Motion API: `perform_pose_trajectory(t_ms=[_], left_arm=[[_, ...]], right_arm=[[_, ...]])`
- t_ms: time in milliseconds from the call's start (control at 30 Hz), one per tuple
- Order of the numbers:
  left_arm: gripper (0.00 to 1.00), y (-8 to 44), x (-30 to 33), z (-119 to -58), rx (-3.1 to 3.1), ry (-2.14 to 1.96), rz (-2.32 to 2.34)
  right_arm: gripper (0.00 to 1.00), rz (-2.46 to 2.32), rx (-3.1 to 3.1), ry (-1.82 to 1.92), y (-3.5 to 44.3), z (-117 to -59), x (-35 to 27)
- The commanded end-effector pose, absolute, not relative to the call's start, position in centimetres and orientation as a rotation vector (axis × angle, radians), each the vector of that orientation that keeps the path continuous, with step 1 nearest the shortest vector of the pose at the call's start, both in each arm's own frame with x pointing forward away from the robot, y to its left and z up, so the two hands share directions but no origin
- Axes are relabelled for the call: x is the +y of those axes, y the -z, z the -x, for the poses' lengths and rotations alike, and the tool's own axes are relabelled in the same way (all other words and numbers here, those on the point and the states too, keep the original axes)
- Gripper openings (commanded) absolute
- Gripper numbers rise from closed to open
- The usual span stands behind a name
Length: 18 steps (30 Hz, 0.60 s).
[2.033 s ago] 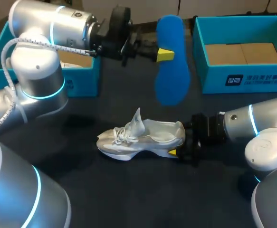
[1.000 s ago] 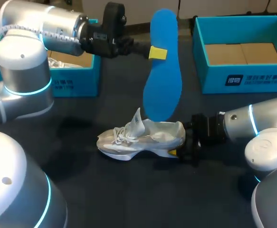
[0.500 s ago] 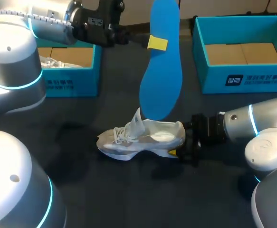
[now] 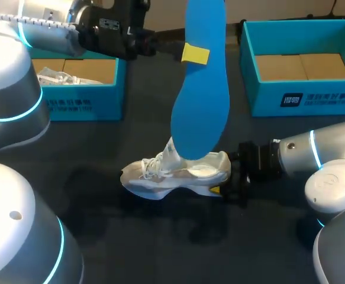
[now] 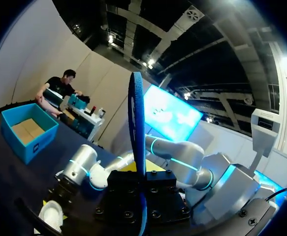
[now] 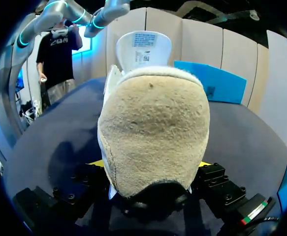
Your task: Take the shoe out of the shoebox, open the shoe tongue, remove and reinsert the insole, then place the shoe into the shoebox
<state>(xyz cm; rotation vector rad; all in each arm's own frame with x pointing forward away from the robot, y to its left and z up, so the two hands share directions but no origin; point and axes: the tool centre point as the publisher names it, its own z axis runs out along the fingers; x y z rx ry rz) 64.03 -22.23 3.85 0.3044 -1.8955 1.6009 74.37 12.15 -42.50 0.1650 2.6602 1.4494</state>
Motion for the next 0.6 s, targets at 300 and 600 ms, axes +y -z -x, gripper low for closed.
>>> perform_pose_trajectory(t_ms=[300, 600], left_arm=[[0.00, -4.7, -21.3, -59.1, -1.882, -1.600, -0.284], [0.00, -5.5, -21.6, -57.8, -1.827, -1.622, -0.317]], right_arm=[[0.00, -0.166, 2.661, -1.445, 42.6, -74.3, 12.3], [0.00, -0.166, 2.661, -1.445, 42.6, -74.3, 12.3]])
